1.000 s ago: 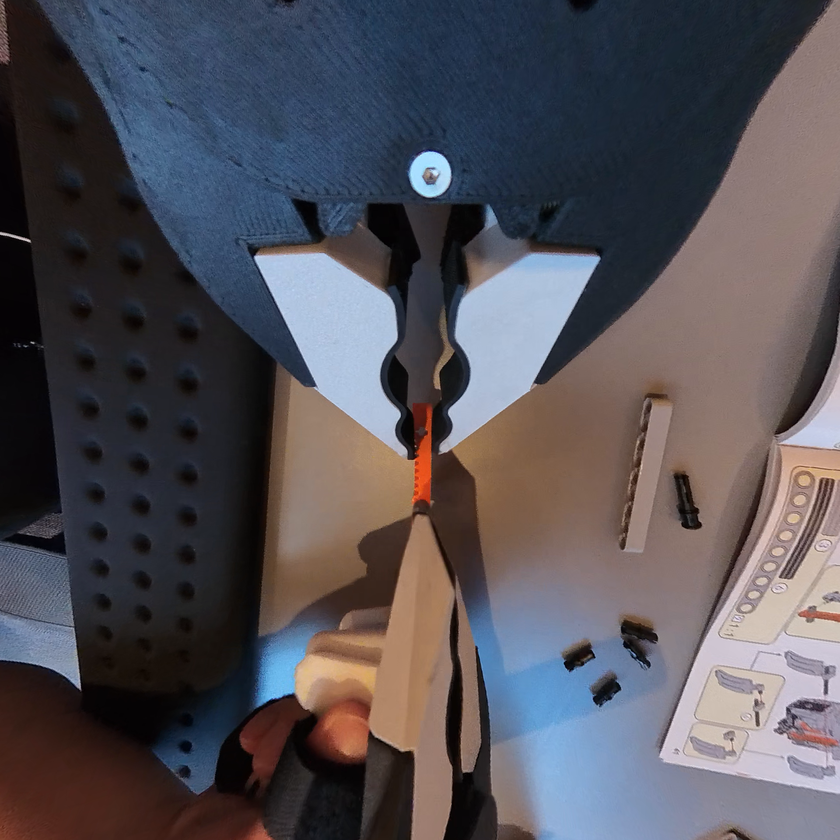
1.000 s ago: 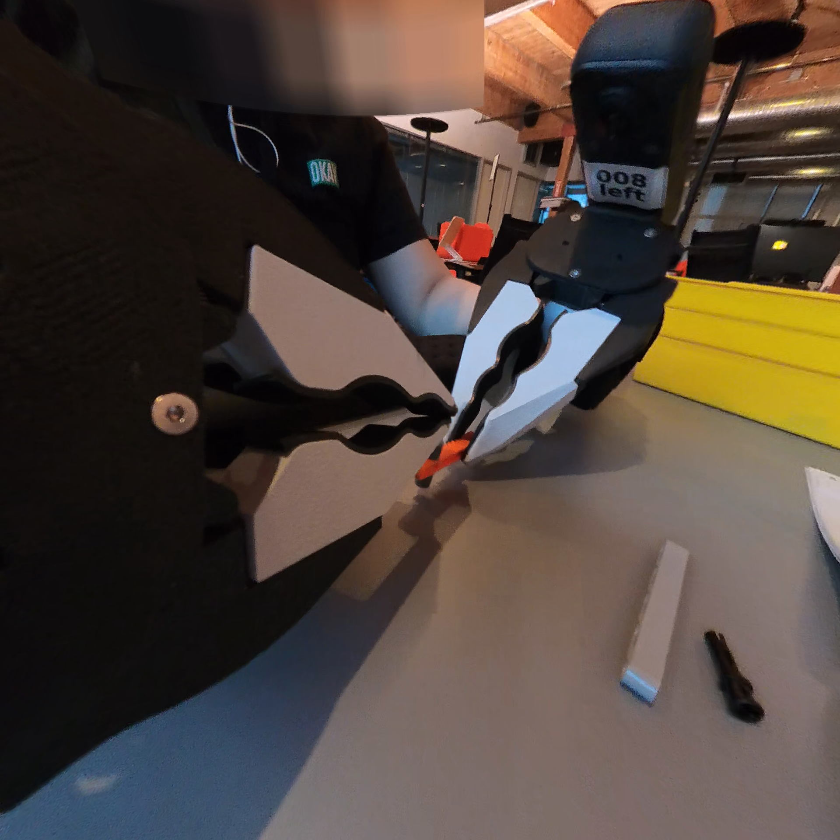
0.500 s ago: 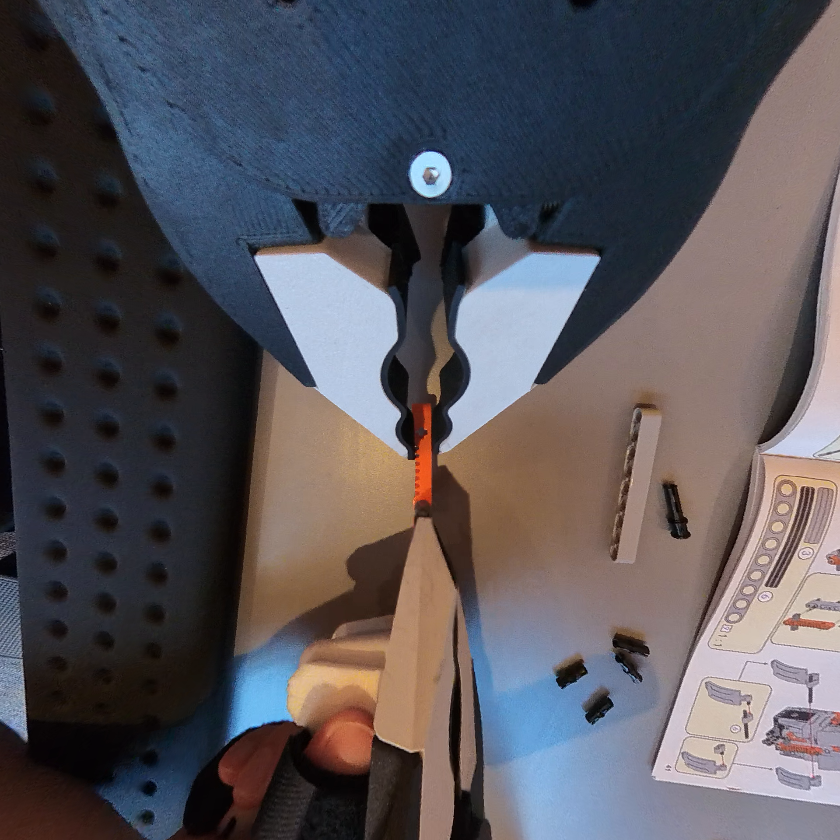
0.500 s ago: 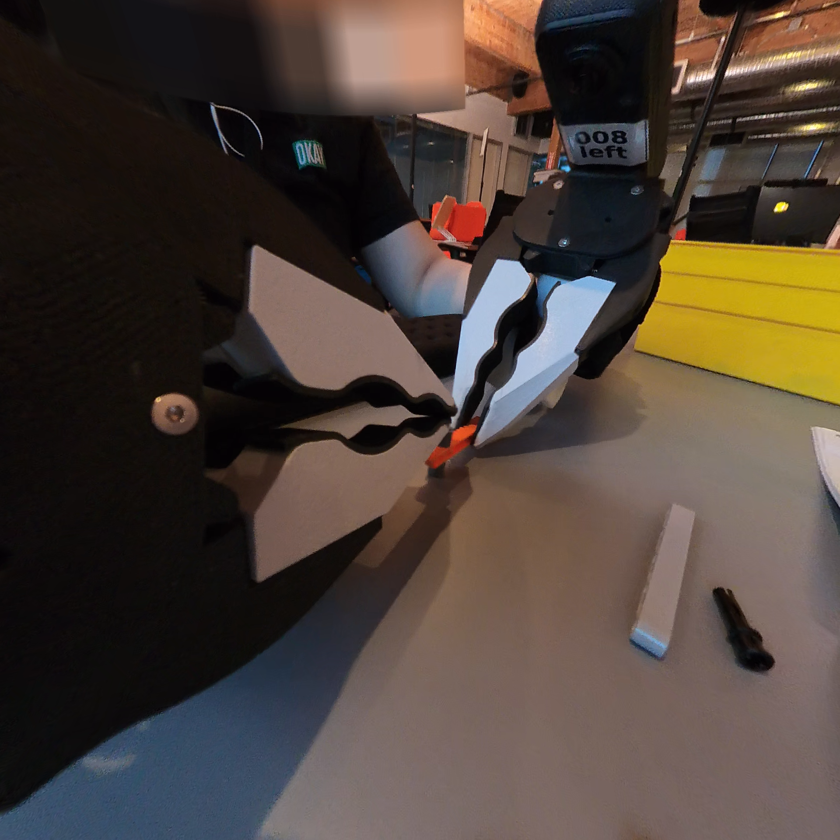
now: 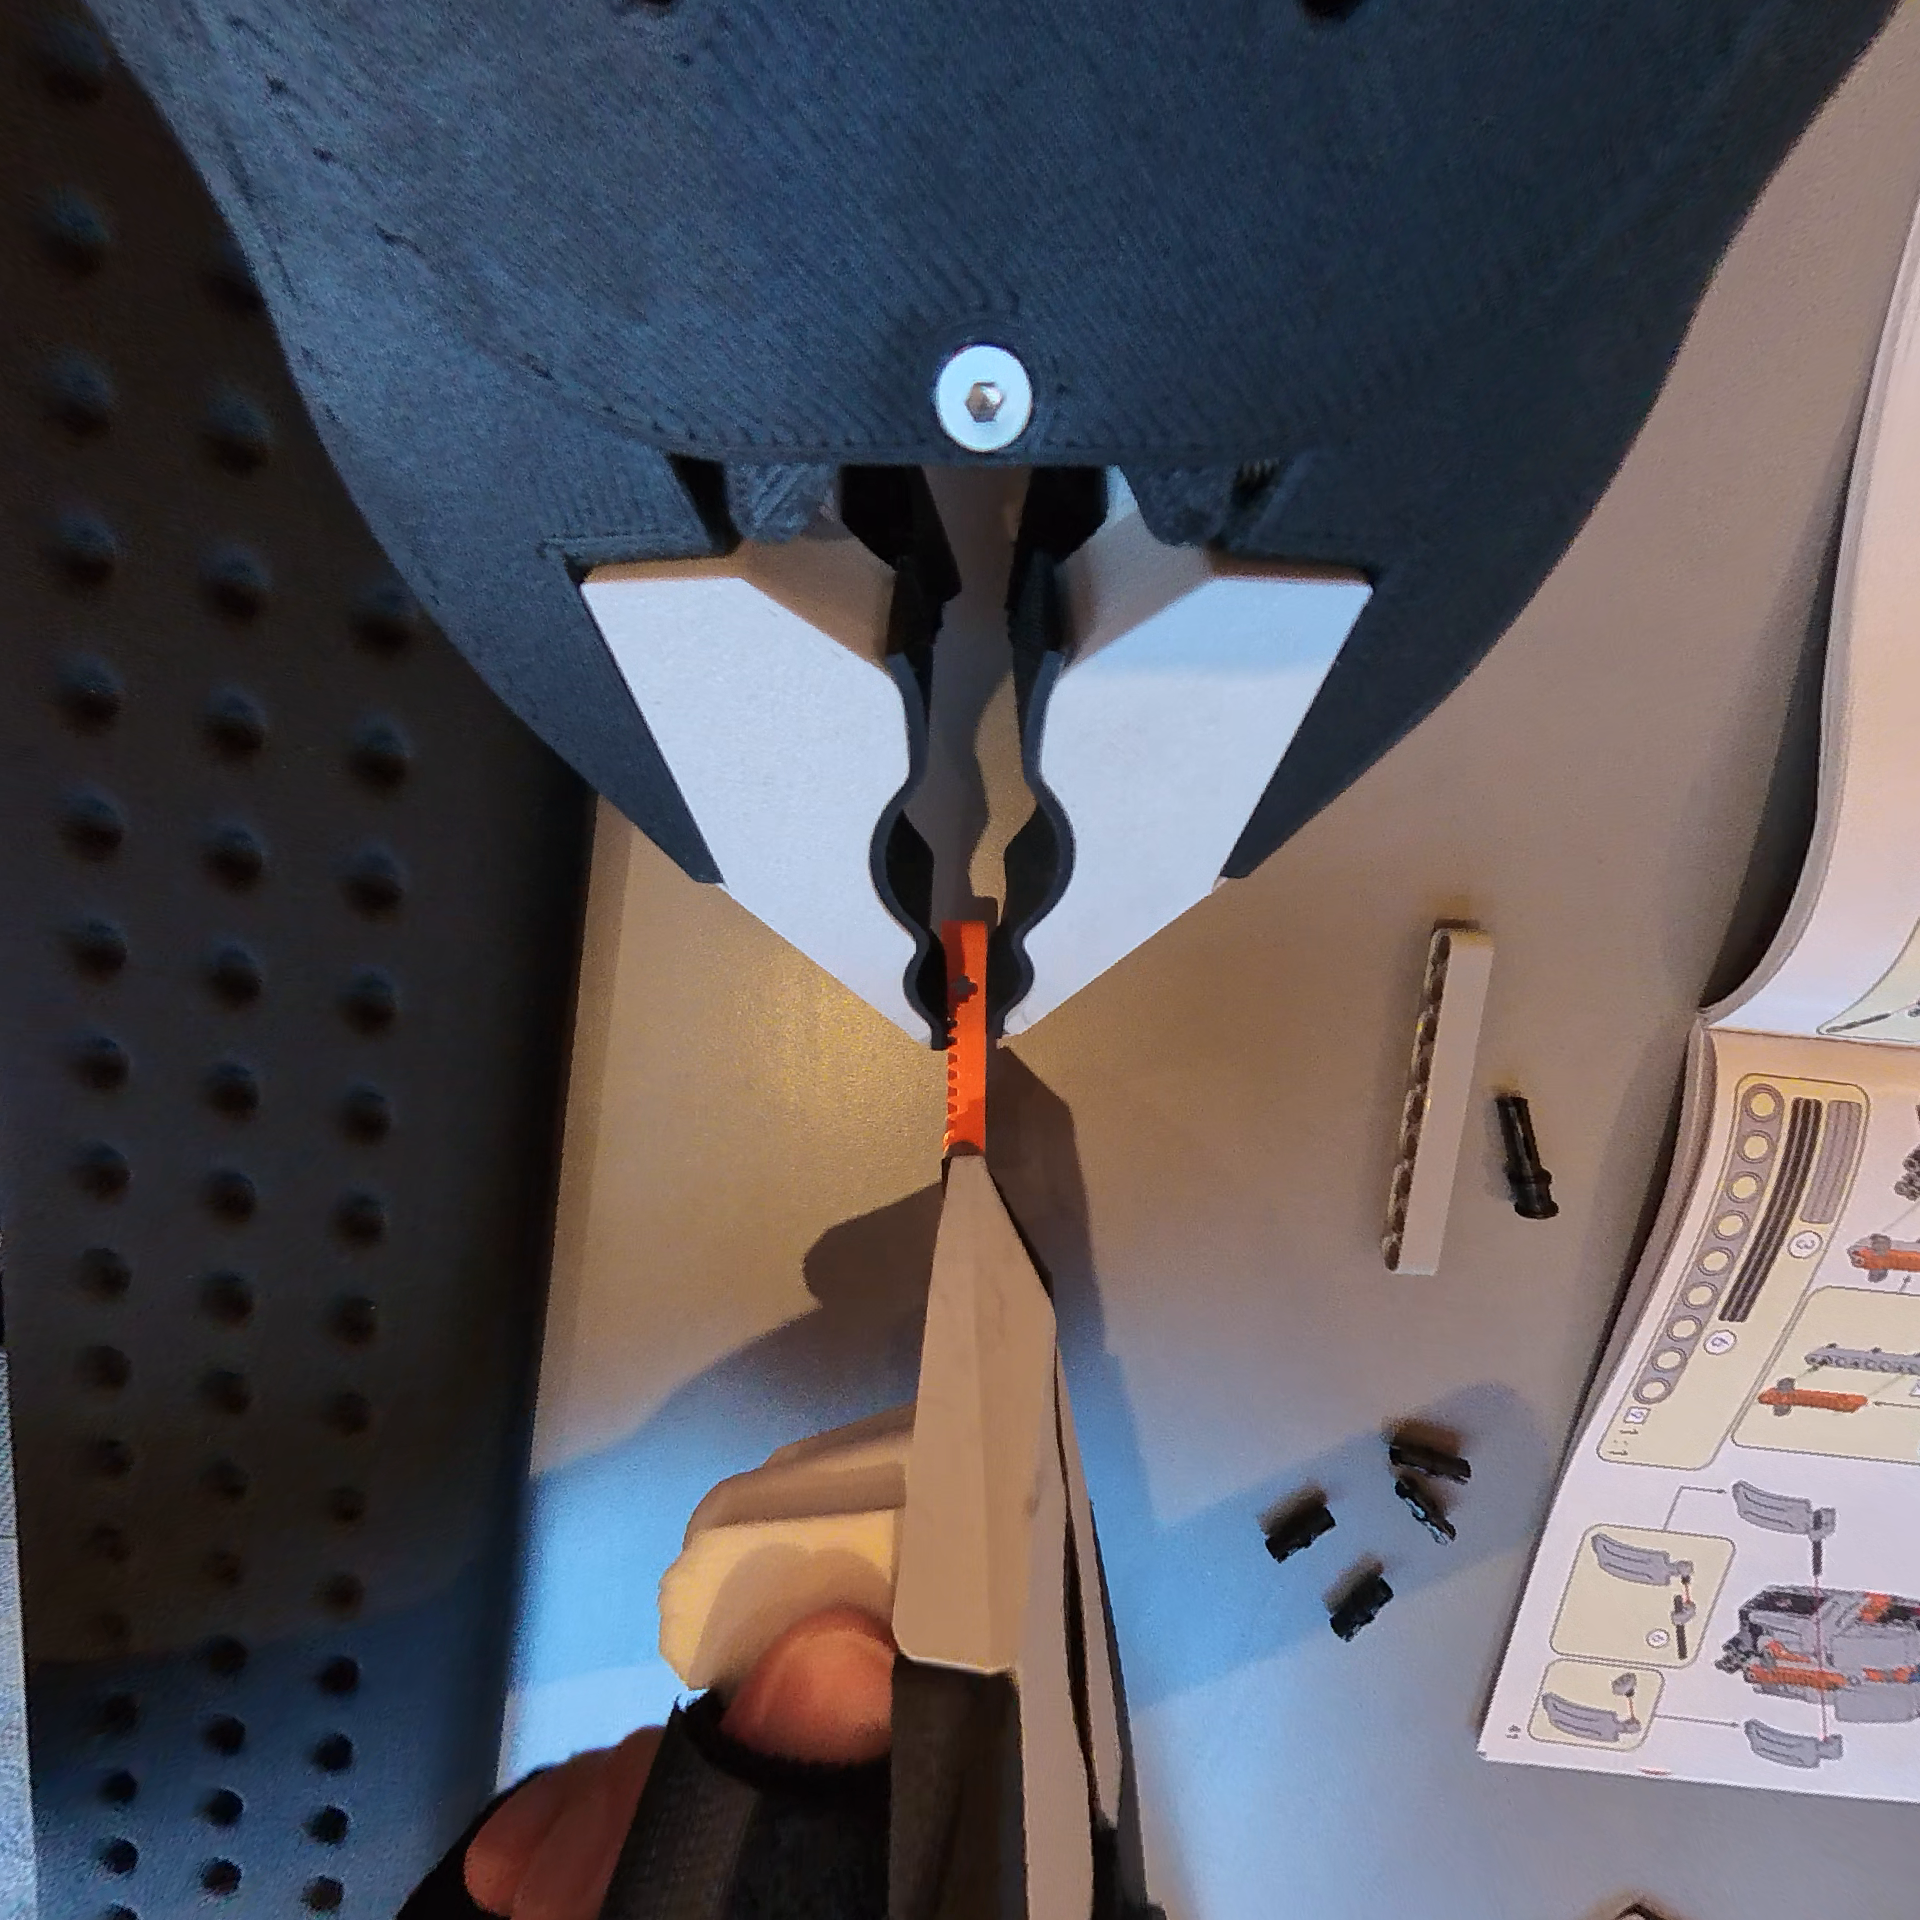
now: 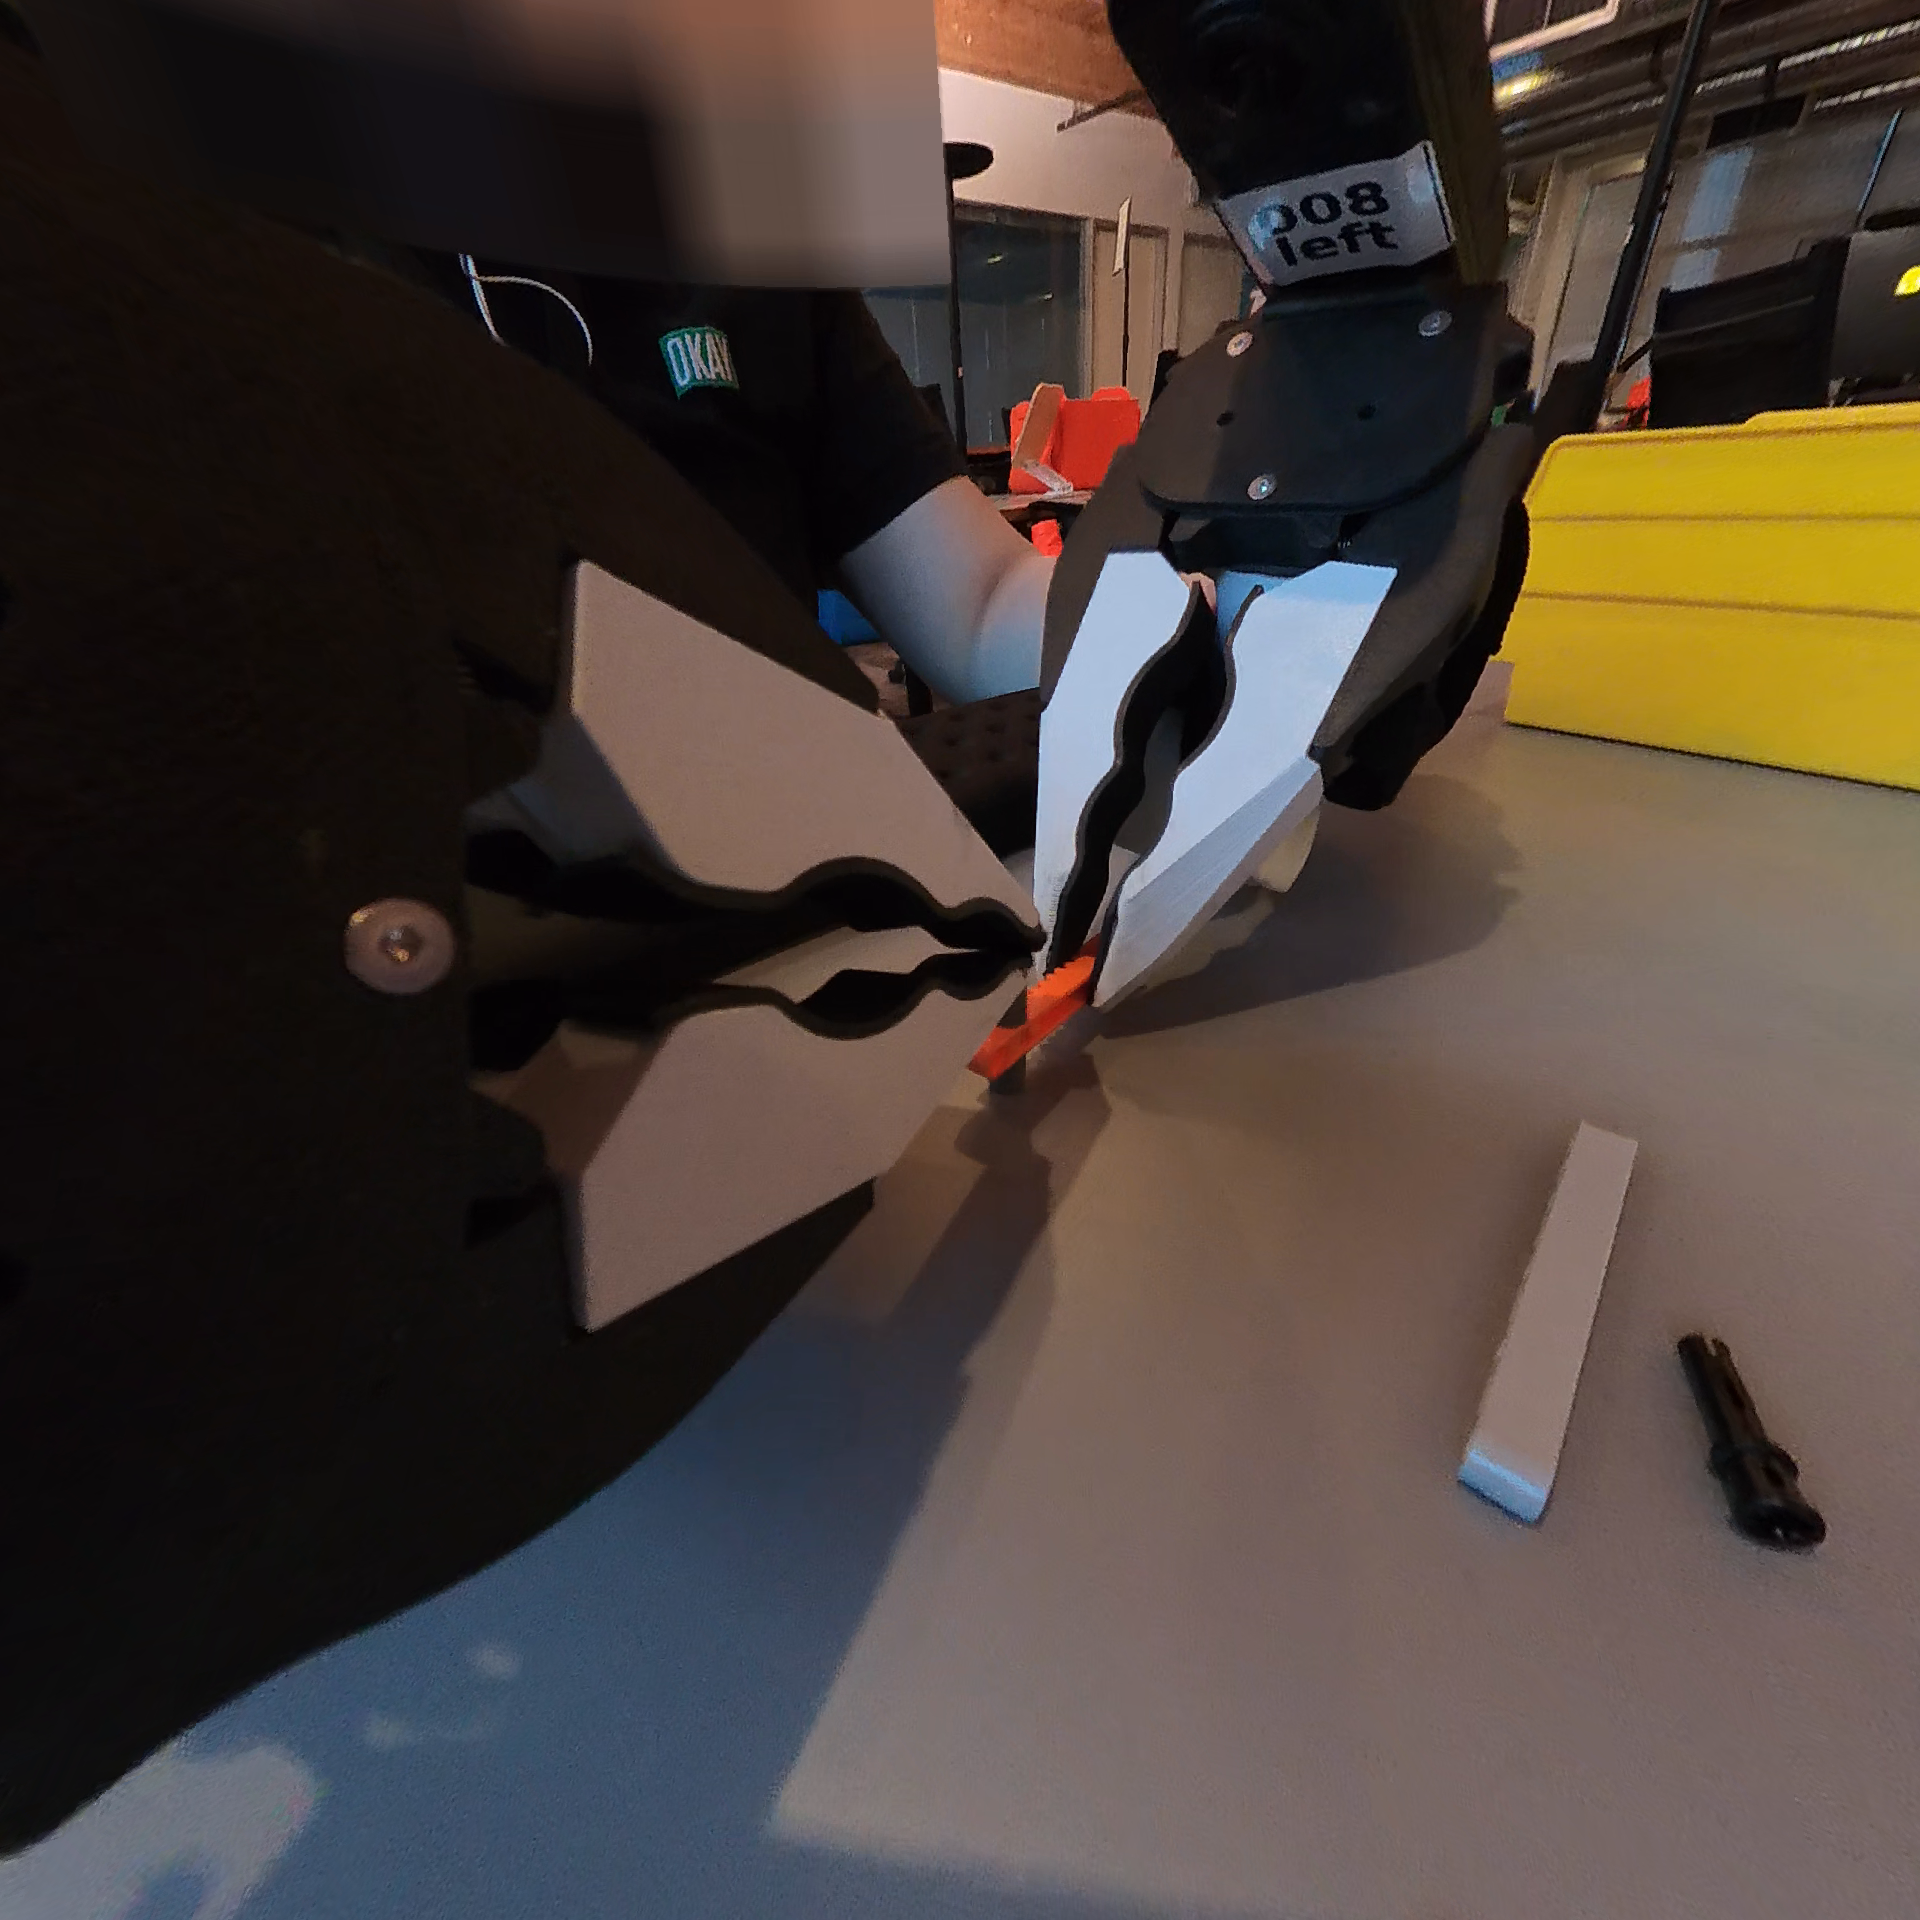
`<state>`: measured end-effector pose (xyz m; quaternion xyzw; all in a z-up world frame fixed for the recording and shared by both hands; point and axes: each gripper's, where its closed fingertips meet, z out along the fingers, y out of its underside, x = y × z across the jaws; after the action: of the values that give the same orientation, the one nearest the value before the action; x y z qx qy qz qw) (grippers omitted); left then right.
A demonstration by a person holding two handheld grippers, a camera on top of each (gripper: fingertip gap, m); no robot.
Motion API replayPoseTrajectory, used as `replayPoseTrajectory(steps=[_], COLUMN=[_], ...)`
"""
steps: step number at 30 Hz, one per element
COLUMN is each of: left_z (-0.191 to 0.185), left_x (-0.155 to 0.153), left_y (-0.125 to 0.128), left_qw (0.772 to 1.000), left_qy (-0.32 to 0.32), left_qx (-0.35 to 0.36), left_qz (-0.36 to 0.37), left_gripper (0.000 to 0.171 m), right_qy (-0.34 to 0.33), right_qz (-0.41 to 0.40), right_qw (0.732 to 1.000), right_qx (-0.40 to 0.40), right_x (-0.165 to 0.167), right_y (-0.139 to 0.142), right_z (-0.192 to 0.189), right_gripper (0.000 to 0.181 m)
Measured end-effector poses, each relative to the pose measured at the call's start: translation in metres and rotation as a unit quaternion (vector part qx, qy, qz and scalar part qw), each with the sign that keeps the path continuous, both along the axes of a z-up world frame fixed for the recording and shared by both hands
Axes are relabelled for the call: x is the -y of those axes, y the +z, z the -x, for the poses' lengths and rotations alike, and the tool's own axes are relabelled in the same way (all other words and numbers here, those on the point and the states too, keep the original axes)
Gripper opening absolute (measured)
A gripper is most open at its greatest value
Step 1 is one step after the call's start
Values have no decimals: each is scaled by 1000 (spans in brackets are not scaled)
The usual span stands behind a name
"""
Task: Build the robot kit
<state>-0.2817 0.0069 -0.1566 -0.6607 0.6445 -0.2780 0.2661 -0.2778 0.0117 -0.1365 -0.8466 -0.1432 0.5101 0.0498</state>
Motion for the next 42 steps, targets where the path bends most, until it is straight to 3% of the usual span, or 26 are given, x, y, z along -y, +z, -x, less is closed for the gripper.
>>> replayPoseTrajectory(steps=[19, 27, 28, 29, 31, 36, 39, 41, 42], left_z=[-1, -1, -1, -1, -2, 2, 3, 4, 4], left_x=[0, 0, 2, 3, 10, 4, 1, 0, 0], left_y=[2, 2, 2, 1, 1, 0, 0, 0, 0], left_qw=[1000, 999, 998, 998, 996, 998, 999, 999, 999], left_qy=[0, 2, -2, -4, -18, -12, -8, -9, -10], left_qx=[6, 17, 21, 18, 21, 25, 25, 25, 25], left_qz=[3, 44, 56, 67, 79, 55, 40, 26, 20], left_gripper=[4, 3, 3, 3, 3, 3, 3, 3, 3], right_qy=[10, -3, -17, 3, 25, -23, 33, 86, 107], right_qz=[-4, 6, -4, -33, 26, -140, -231, -324, -371], right_qw=[1000, 1000, 1000, 998, 999, 988, 968, 940, 922], right_qx=[3, -20, -15, 53, 4, -65, -89, -65, -36], right_x=[2, -7, -13, -15, 2, -25, -12, -3, -1], right_y=[-6, -10, -12, -36, -35, 11, 30, 24, 16], right_z=[-2, -4, -6, -15, -6, -10, -7, -10, -13], right_gripper=[0, 0, 0, 0, 0, 0, 8, 28, 30])
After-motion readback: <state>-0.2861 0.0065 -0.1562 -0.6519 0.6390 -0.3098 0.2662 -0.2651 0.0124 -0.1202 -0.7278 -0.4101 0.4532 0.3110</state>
